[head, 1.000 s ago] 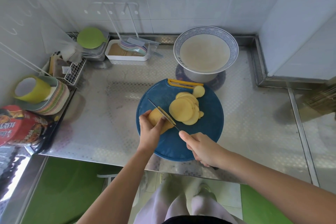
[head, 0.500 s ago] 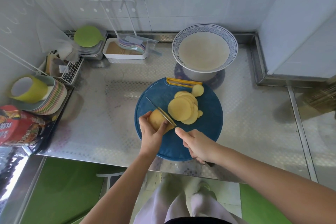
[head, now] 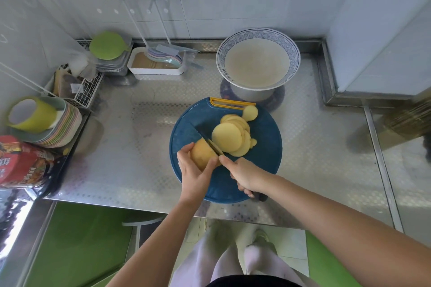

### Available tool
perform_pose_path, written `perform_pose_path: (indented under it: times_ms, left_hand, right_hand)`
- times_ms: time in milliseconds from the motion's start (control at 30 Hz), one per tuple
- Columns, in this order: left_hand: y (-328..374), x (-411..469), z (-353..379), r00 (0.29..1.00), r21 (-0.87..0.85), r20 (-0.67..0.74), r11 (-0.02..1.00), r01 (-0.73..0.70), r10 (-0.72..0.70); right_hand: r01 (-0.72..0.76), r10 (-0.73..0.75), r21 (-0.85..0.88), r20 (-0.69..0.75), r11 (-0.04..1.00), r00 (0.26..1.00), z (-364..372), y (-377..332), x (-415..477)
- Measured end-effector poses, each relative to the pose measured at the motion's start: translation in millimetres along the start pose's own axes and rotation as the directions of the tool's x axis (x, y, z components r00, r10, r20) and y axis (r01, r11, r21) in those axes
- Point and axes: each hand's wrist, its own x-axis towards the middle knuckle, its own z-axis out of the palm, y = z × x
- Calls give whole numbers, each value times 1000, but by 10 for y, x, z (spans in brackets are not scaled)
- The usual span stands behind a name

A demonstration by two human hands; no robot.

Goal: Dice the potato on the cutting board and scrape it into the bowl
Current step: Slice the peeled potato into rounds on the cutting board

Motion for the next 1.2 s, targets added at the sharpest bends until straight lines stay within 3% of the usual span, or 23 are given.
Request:
perform_pose_path:
  times_ms: [333, 633, 867, 1000, 1200]
  left_hand:
    - [-4, 164, -82, 996, -91, 22, 992, 86, -84]
    - [-10, 172, -97, 996, -96, 36, 992, 79, -76]
    - [-25, 77, -124, 996, 117, 81, 993, 17, -26]
    - [-39, 21, -103, 989, 323, 94, 936, -138, 114]
    - [-43, -45, -73, 971, 439, 162, 868, -232, 178]
  right_hand:
    - [169, -165, 185, -38, 968, 986, -20, 31, 42]
    - [229, -226, 136, -37, 964, 974, -172, -17, -25]
    - [71, -115, 270, 150, 960, 982, -368, 59, -48]
    - [94, -125, 263, 106, 960, 986, -466, 79, -87]
    - [200, -199, 23, -22, 980, 980, -600, 110, -183]
